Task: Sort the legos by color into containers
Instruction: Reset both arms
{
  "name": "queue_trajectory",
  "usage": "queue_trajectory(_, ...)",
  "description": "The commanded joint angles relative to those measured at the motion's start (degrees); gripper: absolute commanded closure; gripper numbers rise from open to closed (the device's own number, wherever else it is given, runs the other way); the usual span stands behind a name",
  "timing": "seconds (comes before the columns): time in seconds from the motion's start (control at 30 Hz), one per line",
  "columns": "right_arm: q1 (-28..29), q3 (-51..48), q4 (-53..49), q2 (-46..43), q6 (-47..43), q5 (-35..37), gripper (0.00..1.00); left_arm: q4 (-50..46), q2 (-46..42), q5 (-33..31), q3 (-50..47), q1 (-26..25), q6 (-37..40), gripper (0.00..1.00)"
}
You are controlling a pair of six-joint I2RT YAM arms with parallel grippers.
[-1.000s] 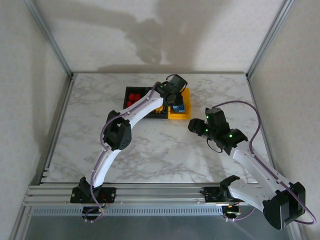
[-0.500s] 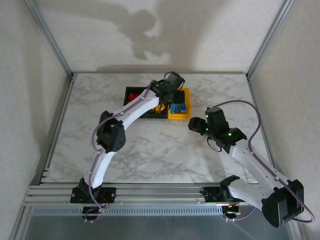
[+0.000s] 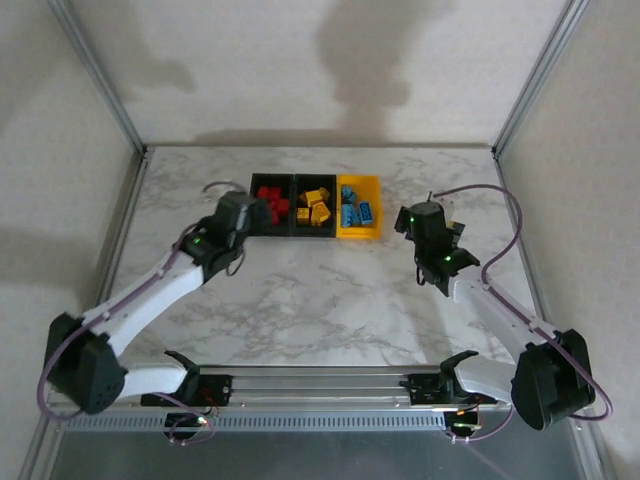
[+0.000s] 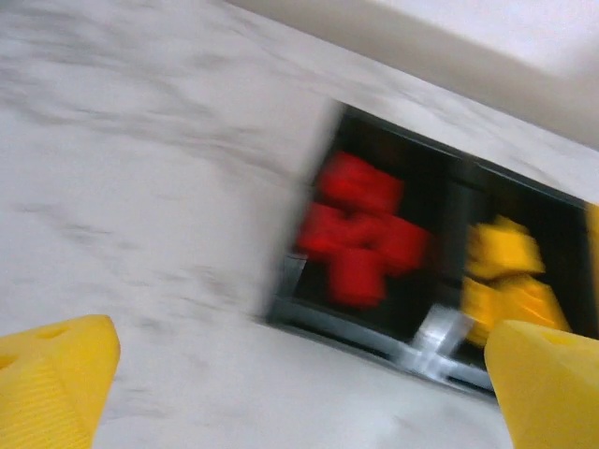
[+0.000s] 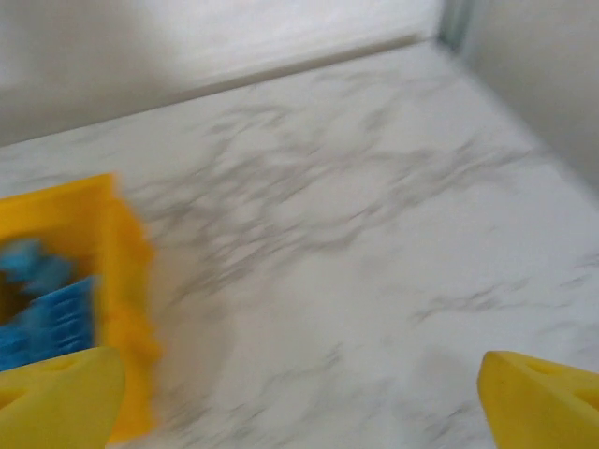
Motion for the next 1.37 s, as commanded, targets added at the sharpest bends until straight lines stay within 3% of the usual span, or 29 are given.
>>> queue_trajectory(0.0, -1.11, -5.39, 17.29, 3.51, -11.84, 18.09, 0.01, 13.38, -8.77, -14.53, -11.65, 2.74, 7.26, 0.01)
queue_trajectory(0.13, -5.34, -11.84, 28.9, 6.73, -11.14, 18.2, 0.01, 31.95, -14.01, -14.3, -25.46, 10.45, 16.06, 0.0)
queue_trajectory(0.2, -6.72, -15.65, 37.21, 8.78, -12.16, 17.21, 0.01, 40.77, -10.45, -11.88, -29.91, 15.83, 15.5, 0.0)
queue_trajectory(0.27, -6.98, -21.34, 52.16, 10.67, -17.99, 13.84, 0.01, 49.31, -5.59, -8.01, -32.48, 19.2, 14.37, 0.0)
queue_trajectory(0.37, -7.3, -26.57, 69.39, 14.93, -23.4, 10.5, 0.01, 67.17, 4.56, -7.68, -36.09, 20.11, 18.76, 0.0)
queue_trajectory(0.43, -7.7, -25.84, 71.36, 16.81, -23.15, 9.99, 0.01, 72.06, 8.98, -10.32, -35.37, 20.1, 17.56, 0.0)
queue_trajectory(0.53, -9.19, -25.63, 80.05, 22.09, -26.15, 6.26, 0.01, 86.8, 14.23, -5.15, -38.97, 21.0, 20.08, 0.0)
queue_trajectory(0.6, -9.82, -24.29, 74.46, 21.89, -24.24, 4.61, 0.01, 82.29, 14.45, 0.41, -37.21, 21.33, 21.16, 0.0)
queue_trajectory(0.67, -13.73, -26.35, 73.17, 19.01, -21.69, -6.33, 0.01, 86.38, 17.97, 10.2, -37.44, 21.33, 25.03, 0.01)
queue_trajectory(0.7, -16.57, -26.75, 71.62, 17.72, -19.94, -12.89, 0.01, 94.49, 21.91, 10.89, -38.5, 21.05, 27.23, 0.01)
queue_trajectory(0.73, -20.17, -28.49, 72.2, 17.32, -17.98, -21.66, 0.01, 87.88, 19.29, 8.68, -38.0, 21.06, 25.09, 0.01)
queue_trajectory(0.77, -23.07, -30.9, 80.16, 20.21, -17.32, -27.35, 0.01, 89.76, 19.41, 6.91, -38.43, 21.32, 24.08, 0.01)
queue_trajectory(0.8, -22.93, -31.82, 82.12, 21.29, -17.61, -26.77, 0.01, 93.59, 21.12, 6.13, -38.88, 20.96, 25.16, 0.01)
queue_trajectory(0.83, -22.69, -29.88, 74.51, 19.13, -16.95, -26.48, 0.01, 87.94, 19.52, 6.19, -37.94, 20.86, 24.28, 0.01)
queue_trajectory(0.97, -20.32, -31.04, 79.34, 20.33, -18.97, -22.27, 0.01, 90.17, 20.16, 4.81, -38.11, 20.12, 25.1, 0.01)
queue_trajectory(1.33, -22.34, -29.98, 76.05, 19.8, -17.83, -26.53, 0.01, 89.48, 20.05, 4.82, -38.0, 20.11, 25.05, 0.01)
